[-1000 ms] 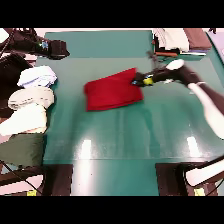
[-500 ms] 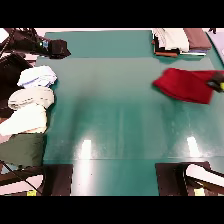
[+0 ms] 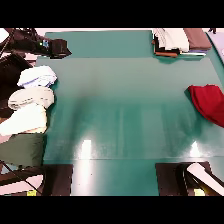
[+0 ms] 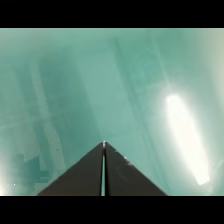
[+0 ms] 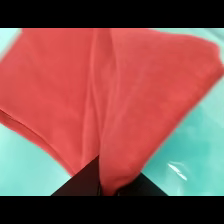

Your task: Fold the shirts.

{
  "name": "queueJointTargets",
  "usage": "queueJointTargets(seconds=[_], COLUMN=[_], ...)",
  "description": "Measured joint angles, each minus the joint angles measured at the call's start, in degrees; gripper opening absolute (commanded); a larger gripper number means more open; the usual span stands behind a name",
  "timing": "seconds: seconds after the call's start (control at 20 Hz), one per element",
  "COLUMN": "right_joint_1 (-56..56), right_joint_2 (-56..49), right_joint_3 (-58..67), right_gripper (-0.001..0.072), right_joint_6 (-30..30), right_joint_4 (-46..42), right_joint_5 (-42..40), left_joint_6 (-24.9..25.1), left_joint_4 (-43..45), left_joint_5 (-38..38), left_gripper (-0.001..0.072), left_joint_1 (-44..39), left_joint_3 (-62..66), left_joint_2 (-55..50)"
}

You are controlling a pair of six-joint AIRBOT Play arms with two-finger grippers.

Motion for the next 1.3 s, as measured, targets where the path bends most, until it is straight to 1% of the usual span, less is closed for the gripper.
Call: queueJointTargets(seconds=[0.05, 0.1, 0.2, 0.25, 0.45, 0.55, 0.65, 0.75, 0.9, 1.0, 1.1, 1.15, 1.2, 1.25, 1.3], right_joint_1=[1.11, 2.51, 5.60, 7.23, 10.49, 10.64, 10.51, 11.19, 16.04, 22.51, 29.83, 34.12, 38.03, 42.18, 45.83], right_joint_2=[0.24, 0.46, 0.70, 0.74, 0.90, 0.92, 1.09, 1.90, 3.69, 4.74, 5.25, 5.42, 5.57, 5.66, 5.70], right_joint_3=[-0.48, -0.83, -1.22, -1.25, 2.03, 5.81, 9.75, 12.57, 14.49, 15.08, 15.34, 15.45, 15.52, 15.56, 15.61], right_gripper=[0.0019, 0.0069, 0.0511, 0.0557, 0.0558, 0.0557, 0.0556, 0.0556, 0.0556, 0.0555, 0.0551, 0.0410, 0.0178, 0.0021, 0.0019], right_joint_6=[0.72, 1.03, 1.68, 1.84, 2.43, 3.28, 3.91, 4.35, 4.59, 4.72, 4.79, 4.79, 4.79, 4.74, 4.50], right_joint_4=[-1.46, -2.82, -5.64, -7.69, -18.88, -23.28, -23.96, -20.90, -12.83, -8.48, -6.60, -5.70, -5.33, -5.09, -4.74], right_joint_5=[0.90, 1.90, 4.11, 5.25, 11.15, 14.10, 16.28, 17.16, 17.46, 17.44, 17.33, 17.27, 17.03, 16.46, 16.02], left_joint_6=[0.00, 0.00, 0.04, 0.15, 0.26, 0.33, 0.35, 0.33, 0.22, 0.11, 0.02, 0.02, 0.00, 0.00, 0.00], left_joint_4=[-0.04, -0.04, -0.17, -0.22, -0.35, -0.74, -1.11, -1.66, -2.08, -2.21, -2.27, -2.32, -2.36, -2.38, -2.36], left_joint_5=[0.02, 0.00, 0.00, -0.02, -0.09, -0.09, -0.07, 0.07, 0.37, 0.70, 1.40, 1.95, 2.38, 3.04, 3.65], left_gripper=[0.0022, 0.0023, 0.0023, 0.0023, 0.0023, 0.0023, 0.0023, 0.0023, 0.0023, 0.0023, 0.0024, 0.0023, 0.0024, 0.0023, 0.0023], left_joint_1=[0.00, 0.00, 0.00, 0.00, 0.00, 0.00, 0.00, 0.00, -0.02, 0.00, -0.02, -0.02, -0.02, -0.02, -0.02], left_joint_3=[0.00, 0.00, 0.00, 0.00, 0.00, 0.00, 0.02, 0.00, 0.00, 0.00, 0.00, 0.00, 0.02, 0.00, 0.00], left_joint_2=[0.00, 0.00, 0.00, 0.00, 0.00, 0.00, 0.00, 0.00, 0.00, 0.00, 0.00, 0.00, 0.00, 0.00, 0.00])
